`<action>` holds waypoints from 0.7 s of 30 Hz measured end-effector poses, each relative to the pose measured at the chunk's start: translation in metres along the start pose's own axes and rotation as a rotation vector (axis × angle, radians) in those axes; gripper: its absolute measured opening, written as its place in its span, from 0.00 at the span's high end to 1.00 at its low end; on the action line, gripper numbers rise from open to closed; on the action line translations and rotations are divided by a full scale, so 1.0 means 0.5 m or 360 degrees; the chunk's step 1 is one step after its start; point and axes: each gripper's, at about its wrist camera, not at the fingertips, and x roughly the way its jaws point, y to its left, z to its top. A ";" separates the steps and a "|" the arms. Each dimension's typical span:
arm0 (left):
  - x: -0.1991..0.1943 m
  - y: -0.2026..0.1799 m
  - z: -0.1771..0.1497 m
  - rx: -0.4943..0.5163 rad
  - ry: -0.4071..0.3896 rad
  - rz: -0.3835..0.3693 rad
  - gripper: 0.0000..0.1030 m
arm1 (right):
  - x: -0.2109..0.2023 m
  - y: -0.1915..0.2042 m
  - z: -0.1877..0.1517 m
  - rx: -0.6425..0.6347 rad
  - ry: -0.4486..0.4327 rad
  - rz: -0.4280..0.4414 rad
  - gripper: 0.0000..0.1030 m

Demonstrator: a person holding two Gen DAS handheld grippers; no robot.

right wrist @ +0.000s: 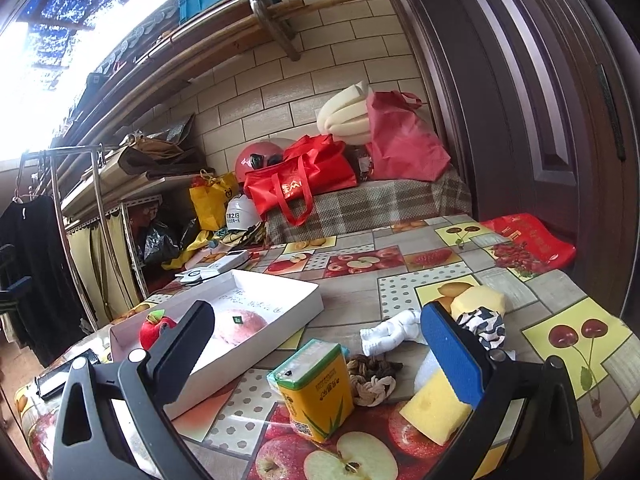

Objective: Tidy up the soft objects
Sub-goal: 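Swing both open tools over the loose items beside the box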

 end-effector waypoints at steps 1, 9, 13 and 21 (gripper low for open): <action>0.050 -0.040 -0.010 0.0017 0.0074 -0.0068 0.00 | 0.001 0.002 0.000 -0.0009 0.0000 0.0002 0.00; 0.253 -0.235 -0.096 0.0229 0.0257 -0.0178 0.00 | -0.031 -0.034 0.019 0.0022 -0.0069 -0.0102 0.00; 0.293 -0.240 -0.138 0.0344 0.0447 -0.0186 0.00 | -0.045 -0.084 0.032 -0.0011 0.0008 -0.0234 0.00; 0.401 -0.282 -0.201 0.0495 0.0730 -0.0285 0.00 | 0.028 -0.139 -0.010 -0.0127 0.0512 -0.0360 0.00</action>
